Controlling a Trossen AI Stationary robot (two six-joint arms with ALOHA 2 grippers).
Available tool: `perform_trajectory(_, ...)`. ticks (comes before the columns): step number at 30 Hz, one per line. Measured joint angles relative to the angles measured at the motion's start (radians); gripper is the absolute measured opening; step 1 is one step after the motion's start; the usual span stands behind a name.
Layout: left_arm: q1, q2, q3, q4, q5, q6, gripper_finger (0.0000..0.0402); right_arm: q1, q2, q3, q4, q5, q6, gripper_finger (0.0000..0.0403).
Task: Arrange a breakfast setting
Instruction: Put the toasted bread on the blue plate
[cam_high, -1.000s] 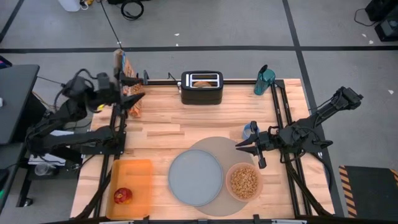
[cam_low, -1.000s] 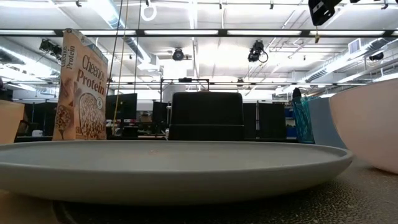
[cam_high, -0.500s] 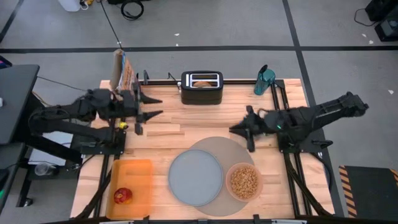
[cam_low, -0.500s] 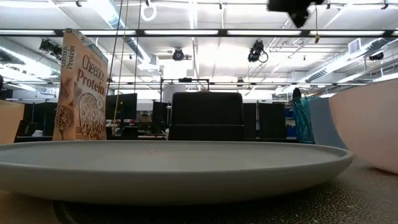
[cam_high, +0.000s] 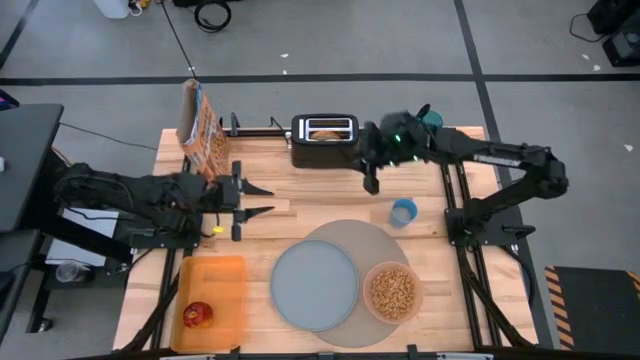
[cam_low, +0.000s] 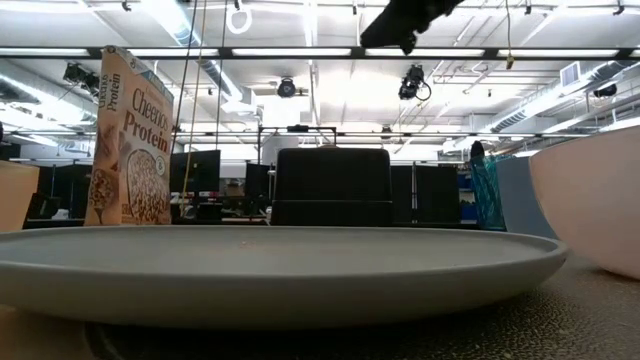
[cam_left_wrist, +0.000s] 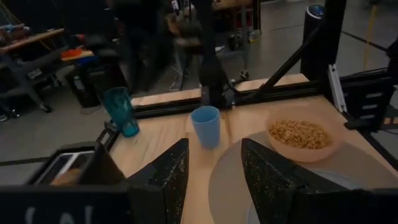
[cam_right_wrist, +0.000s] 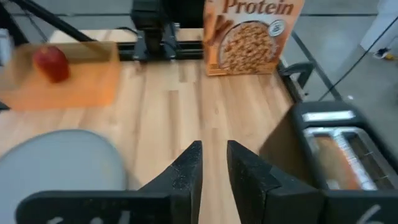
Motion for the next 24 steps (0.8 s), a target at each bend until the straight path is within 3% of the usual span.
perform_trajectory(10, 0.005, -0.002, -0.345, 0.346, -0.001, -0.084, 0.0155, -0.152, 0.250, 0.253, -0.157, -0.058, -0.119, 0.0109)
perform_trajectory(16, -0.003, 0.000, -0.549, 0.638, -0.001, -0.163, 0.0155, -0.216, 0.359, 0.316, -0.160, -0.046, -0.233, 0.0110)
perform_trajectory(20, -0.003, 0.000, -0.678, 0.880, -0.002, -0.164, 0.0155, -0.263, 0.438, 0.358, -0.157, -0.095, -0.266, 0.0110)
perform_trajectory(24, -0.003, -0.001, -0.737, 0.988, -0.002, -0.179, 0.0155, -0.291, 0.515, 0.416, -0.150, -0.112, -0.298, 0.0110)
